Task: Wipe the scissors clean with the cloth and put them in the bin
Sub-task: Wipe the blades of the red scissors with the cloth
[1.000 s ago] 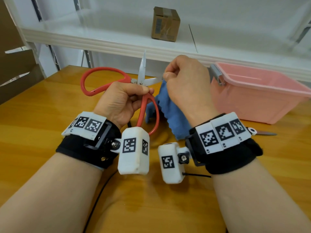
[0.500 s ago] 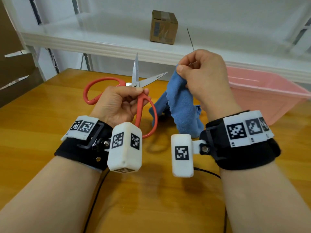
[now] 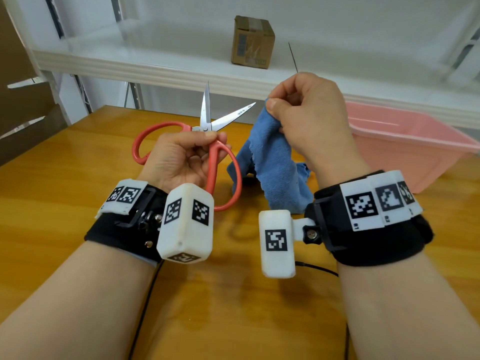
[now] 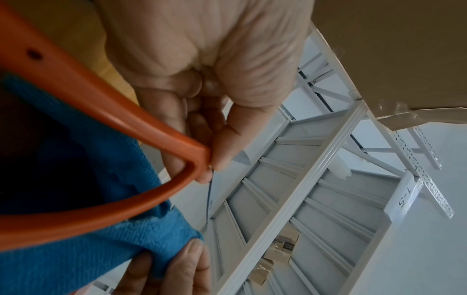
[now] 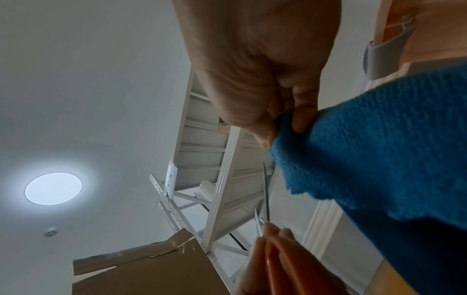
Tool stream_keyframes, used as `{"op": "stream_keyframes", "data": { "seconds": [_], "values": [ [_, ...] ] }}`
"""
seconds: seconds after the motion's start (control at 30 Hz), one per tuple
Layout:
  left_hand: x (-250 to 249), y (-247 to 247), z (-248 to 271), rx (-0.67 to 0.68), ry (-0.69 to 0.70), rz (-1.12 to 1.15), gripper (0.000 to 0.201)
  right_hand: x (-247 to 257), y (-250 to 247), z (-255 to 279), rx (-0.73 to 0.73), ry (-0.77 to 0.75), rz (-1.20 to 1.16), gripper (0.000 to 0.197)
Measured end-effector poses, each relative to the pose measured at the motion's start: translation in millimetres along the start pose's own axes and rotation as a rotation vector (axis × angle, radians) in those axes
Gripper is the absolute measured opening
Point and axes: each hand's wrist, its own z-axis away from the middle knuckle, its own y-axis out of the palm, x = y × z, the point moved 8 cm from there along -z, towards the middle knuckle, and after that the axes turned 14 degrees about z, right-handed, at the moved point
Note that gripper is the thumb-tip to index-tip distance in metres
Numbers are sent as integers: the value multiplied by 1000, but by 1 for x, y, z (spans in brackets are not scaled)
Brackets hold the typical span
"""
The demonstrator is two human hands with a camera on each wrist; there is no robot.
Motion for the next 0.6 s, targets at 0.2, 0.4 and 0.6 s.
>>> {"op": "stream_keyframes", "data": {
  "seconds": [0.2, 0.4, 0.6],
  "values": [
    [0, -3, -2, -16, -3, 7, 14, 10, -5, 1, -27, -56, 16, 7],
    [0, -2, -2, -10, 0, 2, 8, 19, 0, 6, -11, -106, 53, 8],
    [3, 4, -1, 28, 0, -99, 11, 37, 21, 16, 35, -205, 169, 9]
  ]
}}
